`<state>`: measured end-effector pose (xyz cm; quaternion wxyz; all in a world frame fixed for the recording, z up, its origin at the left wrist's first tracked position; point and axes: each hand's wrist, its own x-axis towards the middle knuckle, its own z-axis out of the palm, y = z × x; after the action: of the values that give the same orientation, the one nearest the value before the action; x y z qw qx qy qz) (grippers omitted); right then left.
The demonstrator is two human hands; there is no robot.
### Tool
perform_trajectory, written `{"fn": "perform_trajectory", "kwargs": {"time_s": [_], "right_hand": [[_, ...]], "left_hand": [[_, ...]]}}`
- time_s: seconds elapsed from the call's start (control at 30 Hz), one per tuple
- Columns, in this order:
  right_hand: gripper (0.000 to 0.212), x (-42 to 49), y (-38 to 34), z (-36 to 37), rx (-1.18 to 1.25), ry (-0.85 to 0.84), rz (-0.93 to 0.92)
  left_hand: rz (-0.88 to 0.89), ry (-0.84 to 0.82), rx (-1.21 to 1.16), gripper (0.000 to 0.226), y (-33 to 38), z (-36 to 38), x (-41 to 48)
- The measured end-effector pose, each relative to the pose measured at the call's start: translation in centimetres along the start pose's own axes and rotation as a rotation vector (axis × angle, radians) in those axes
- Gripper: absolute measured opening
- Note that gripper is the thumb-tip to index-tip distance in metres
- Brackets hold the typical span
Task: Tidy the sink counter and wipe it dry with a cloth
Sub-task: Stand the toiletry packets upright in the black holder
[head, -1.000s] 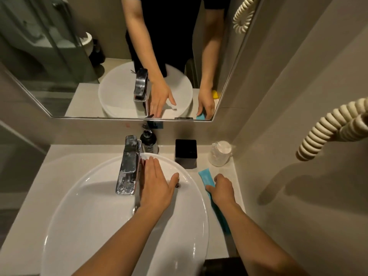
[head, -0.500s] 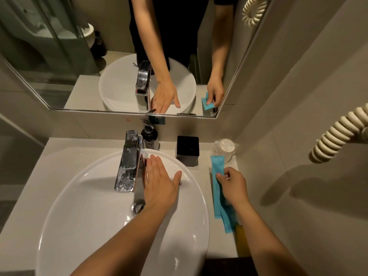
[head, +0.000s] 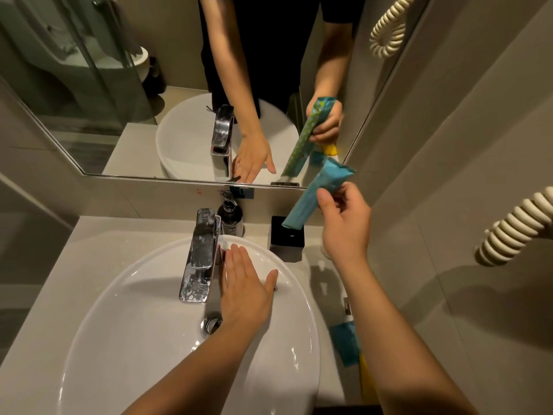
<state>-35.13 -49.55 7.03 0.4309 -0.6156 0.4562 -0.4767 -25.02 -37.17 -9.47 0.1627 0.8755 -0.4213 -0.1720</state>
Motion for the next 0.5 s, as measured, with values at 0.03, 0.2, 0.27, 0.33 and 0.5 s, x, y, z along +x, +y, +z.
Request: {"fn": "perform_trajectory", "kwargs": {"time_s": [0.03,0.2,0.27,0.33,0.5], "right_hand": [[0.004,0.3,0.5,0.9,-0.008,-0.023,0.006],[0.010,1.3,5.3,3.9,-0.157,-0.126,0.091],[0.009,1.7,7.0,4.6,-0.201,-0.150,0.116],[0.009,1.9,8.3,5.0,-0.229,-0.176,0.147],[0.009,2.1,10.2,5.6,-0.238,-0.220,0.215]], "left_hand": [[-0.001,0.000,0.002,0.093,0.0,0.0,0.0],[-0.004,-0.014,-0.016,0.094,-0.1,0.0,0.1],[-0.011,-0.018,-0.027,0.095,-0.1,0.1,0.1],[-0.014,-0.025,-0.041,0.095,-0.2,0.1,0.1],[-0.009,-0.039,-0.024,0.094,-0.2,0.1,0.0]]}}
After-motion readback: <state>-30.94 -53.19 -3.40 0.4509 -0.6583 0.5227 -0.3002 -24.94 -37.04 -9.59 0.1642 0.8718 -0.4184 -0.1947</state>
